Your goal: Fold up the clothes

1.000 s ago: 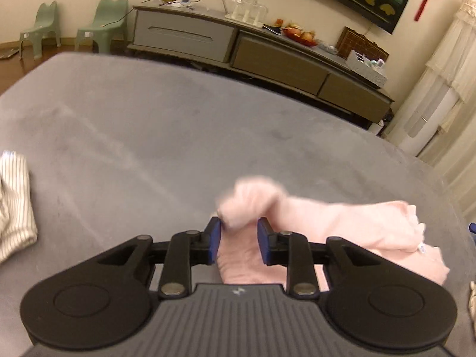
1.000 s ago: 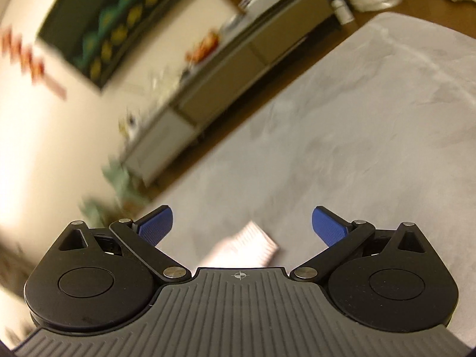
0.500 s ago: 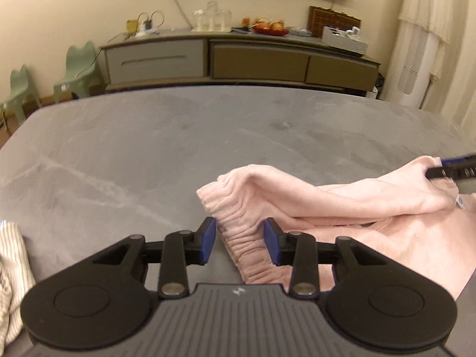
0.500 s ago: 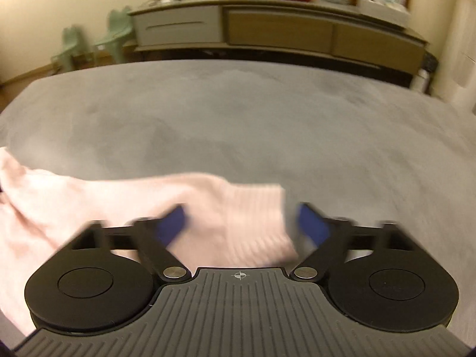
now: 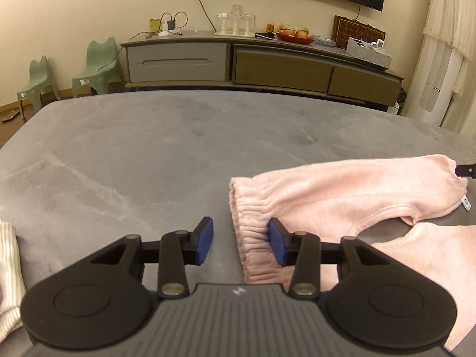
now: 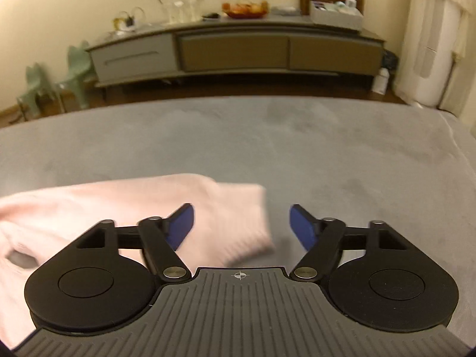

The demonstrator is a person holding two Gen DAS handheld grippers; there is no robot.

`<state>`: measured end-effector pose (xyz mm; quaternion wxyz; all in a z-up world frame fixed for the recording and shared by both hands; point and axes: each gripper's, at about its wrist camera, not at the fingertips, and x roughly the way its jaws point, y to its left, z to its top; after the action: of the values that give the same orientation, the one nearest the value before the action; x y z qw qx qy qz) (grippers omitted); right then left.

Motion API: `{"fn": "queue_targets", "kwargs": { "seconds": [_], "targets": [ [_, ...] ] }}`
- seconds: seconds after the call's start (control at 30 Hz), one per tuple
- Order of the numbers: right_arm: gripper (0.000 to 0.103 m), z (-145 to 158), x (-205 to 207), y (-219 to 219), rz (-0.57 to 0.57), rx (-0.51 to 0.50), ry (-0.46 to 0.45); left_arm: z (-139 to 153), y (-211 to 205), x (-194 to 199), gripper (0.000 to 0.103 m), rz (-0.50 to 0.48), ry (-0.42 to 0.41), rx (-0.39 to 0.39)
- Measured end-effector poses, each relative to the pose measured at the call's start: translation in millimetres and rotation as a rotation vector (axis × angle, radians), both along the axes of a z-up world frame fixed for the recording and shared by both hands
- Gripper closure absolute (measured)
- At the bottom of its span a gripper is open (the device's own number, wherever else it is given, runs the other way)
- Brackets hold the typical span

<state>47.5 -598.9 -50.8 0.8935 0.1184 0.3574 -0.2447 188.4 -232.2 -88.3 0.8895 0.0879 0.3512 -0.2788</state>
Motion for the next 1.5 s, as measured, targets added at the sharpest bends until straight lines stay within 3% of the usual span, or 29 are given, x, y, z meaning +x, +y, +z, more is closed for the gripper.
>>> {"fn": "queue_targets", "kwargs": {
  "seconds": [0.13, 0.2, 0.27, 0.37, 0.43, 0.5, 0.6, 0.63, 0.7, 0.77, 0.8, 0.83, 0.87, 1.07, 1.17, 1.23, 1.3, 1.37, 1.5],
  "targets": [
    [0.032, 23, -20, 3, 0.012, 0.016, -0.072, 12, 6, 2, 0.063, 0.019, -0.010, -0.051],
    [0.024, 25, -19, 16, 0.083, 0.010, -0.069, 12, 8, 6, 0.063, 0.039, -0.002, -0.032],
    [0.016, 11, -12, 26, 0.136, 0.021, 0.015, 9, 11, 10, 0.063, 0.061, 0.006, 0.007],
    [0.026, 1, -25, 32, 0.084, 0.032, 0.101, 27, 24, 6, 0.057, 0.077, 0.002, -0.030],
    [0.022, 16, -51, 29, 0.031, 0.097, 0.047, 45, 36, -5, 0.049, 0.057, -0.010, -0.094],
    [0.010, 34, -80, 31, 0.010, 0.111, -0.006, 52, 39, -22, 0.046, -0.002, -0.001, -0.098],
    [0.010, 37, -106, 39, 0.016, 0.086, 0.035, 54, 38, -49, 0.046, -0.114, 0.025, -0.079],
    [0.014, 32, -106, 43, 0.037, 0.086, 0.058, 51, 33, -59, 0.046, -0.164, 0.026, -0.065],
    [0.041, 20, -106, 51, 0.078, 0.086, 0.103, 43, 23, -75, 0.046, -0.240, 0.024, -0.017],
    [0.058, 11, -100, 62, 0.144, 0.087, 0.129, 29, 17, -80, 0.048, -0.249, 0.032, 0.051],
    [0.058, 6, -96, 69, 0.171, 0.066, 0.149, 21, 17, -77, 0.049, -0.227, 0.043, 0.087],
    [0.055, 1, -93, 76, 0.180, 0.028, 0.168, 14, 18, -74, 0.050, -0.206, 0.051, 0.113],
    [0.052, -3, -91, 82, 0.185, -0.006, 0.183, 12, 23, -70, 0.043, -0.186, 0.054, 0.113],
    [0.045, -1, -96, 76, 0.120, -0.042, 0.200, 0, 46, -56, 0.036, -0.086, 0.048, 0.112],
    [0.040, 1, -90, 90, 0.138, -0.099, 0.221, 4, 47, -60, 0.042, -0.072, 0.045, 0.102],
    [0.040, 10, -88, 109, 0.174, -0.156, 0.184, 8, 45, -65, 0.044, -0.084, 0.043, 0.093],
    [0.033, 16, -83, 125, 0.234, -0.147, 0.144, 7, 41, -68, 0.043, -0.093, 0.036, 0.119],
    [0.033, 6, -73, 135, 0.290, -0.097, 0.162, 4, 38, -65, 0.031, -0.069, 0.021, 0.138],
    [0.030, -3, -60, 136, 0.319, -0.035, 0.159, 15, 41, -57, 0.041, -0.035, 0.071, 0.119]
  ]
}}
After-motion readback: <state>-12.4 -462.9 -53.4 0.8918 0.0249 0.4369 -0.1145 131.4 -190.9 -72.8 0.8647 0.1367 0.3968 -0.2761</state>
